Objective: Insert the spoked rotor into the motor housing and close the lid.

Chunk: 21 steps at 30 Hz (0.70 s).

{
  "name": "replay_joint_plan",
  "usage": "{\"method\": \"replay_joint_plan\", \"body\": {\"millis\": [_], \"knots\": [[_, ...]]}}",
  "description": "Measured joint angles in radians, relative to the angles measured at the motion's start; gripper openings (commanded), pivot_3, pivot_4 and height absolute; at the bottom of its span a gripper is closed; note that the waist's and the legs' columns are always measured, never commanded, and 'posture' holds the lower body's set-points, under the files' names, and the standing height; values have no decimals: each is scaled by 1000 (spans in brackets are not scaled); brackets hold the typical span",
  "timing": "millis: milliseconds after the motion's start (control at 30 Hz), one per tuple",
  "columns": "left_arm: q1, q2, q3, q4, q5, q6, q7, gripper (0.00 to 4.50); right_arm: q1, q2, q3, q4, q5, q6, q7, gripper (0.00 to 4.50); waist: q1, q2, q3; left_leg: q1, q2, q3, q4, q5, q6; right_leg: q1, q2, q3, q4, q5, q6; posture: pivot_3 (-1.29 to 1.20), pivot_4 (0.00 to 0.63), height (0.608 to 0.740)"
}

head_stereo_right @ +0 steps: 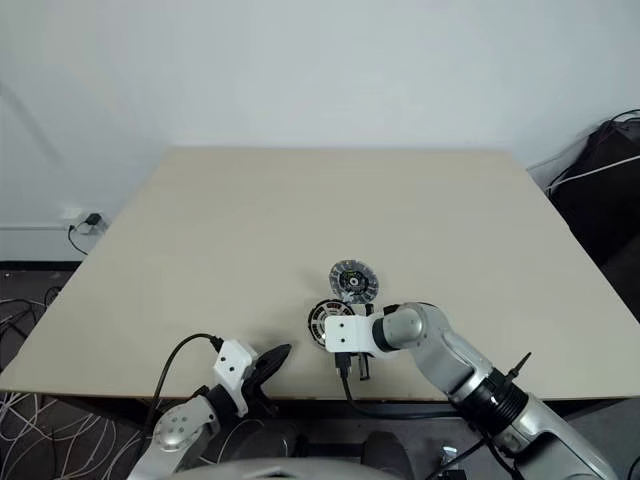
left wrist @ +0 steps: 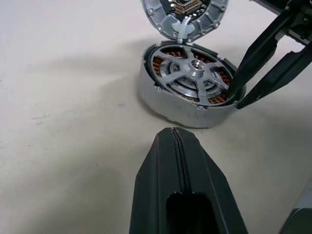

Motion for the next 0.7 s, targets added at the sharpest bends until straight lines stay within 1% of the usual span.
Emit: {"method": "replay_joint_plan", "body": {"millis": [133, 300, 333, 433, 500, 533, 600, 667, 700], "knots": [[0, 0, 0, 0, 0, 1, 0, 0, 46, -1, -49, -81, 46, 140, 3, 91, 8, 0, 0, -2, -1, 0, 0, 0, 0, -1, -1, 0, 0, 0, 0, 0, 0, 740], [3, -3, -1, 1, 0, 1, 1, 0, 125, -44, -97, -258, 150, 349, 37, 91, 12, 0, 1, -4, -1, 0, 0, -1, 1, -3, -2, 0, -1, 0, 0, 0, 0, 740], [3, -4, -1, 1, 0, 1, 0, 0, 134, -48, -102, -285, 169, 385, 37, 91, 12, 0, 1, -4, 0, 0, 0, -1, 1, -3, -4, 0, -1, 0, 0, 0, 0, 740], [2, -5, -1, 1, 0, 2, -1, 0, 152, -27, -131, -332, 229, 499, 12, 91, 8, -1, 2, -4, 0, 0, 0, -1, 1, -3, -5, 0, 0, 0, 0, 0, 0, 740], [1, -5, -2, 1, -1, 2, -2, 0, 152, 23, -147, -338, 250, 568, -34, 91, 6, -1, 2, -4, 0, 0, 0, -1, 1, -3, -5, 0, 0, 0, 0, 0, 0, 740], [0, -5, -2, 1, -1, 3, -3, 0, 152, 64, -159, -335, 256, 606, -70, 91, 5, -2, 2, -4, 0, 0, 0, -1, 1, -3, -5, 0, 0, 0, 0, 0, 0, 740], [-7, -5, -8, 4, 0, 4, -7, 0, 150, 181, -181, -312, 255, 676, -181, 91, 3, -1, 2, -4, 0, 0, 0, -1, 0, -4, -4, 0, 2, 0, 0, 0, 0, 740], [-13, -6, -9, 4, 0, 4, -10, 0, 141, 260, -198, -292, 260, 729, -260, 91, 3, 0, 2, -4, 0, 1, 0, -1, 0, -4, -4, 0, 1, 0, 0, 0, 0, 740], [-13, -5, -9, 4, 0, 4, -11, 0, 134, 297, -205, -280, 264, 754, -291, 91, 3, 0, 2, -4, 0, 1, 0, -1, 0, -4, 0, 0, 1, 0, 0, 0, 0, 740]]}}
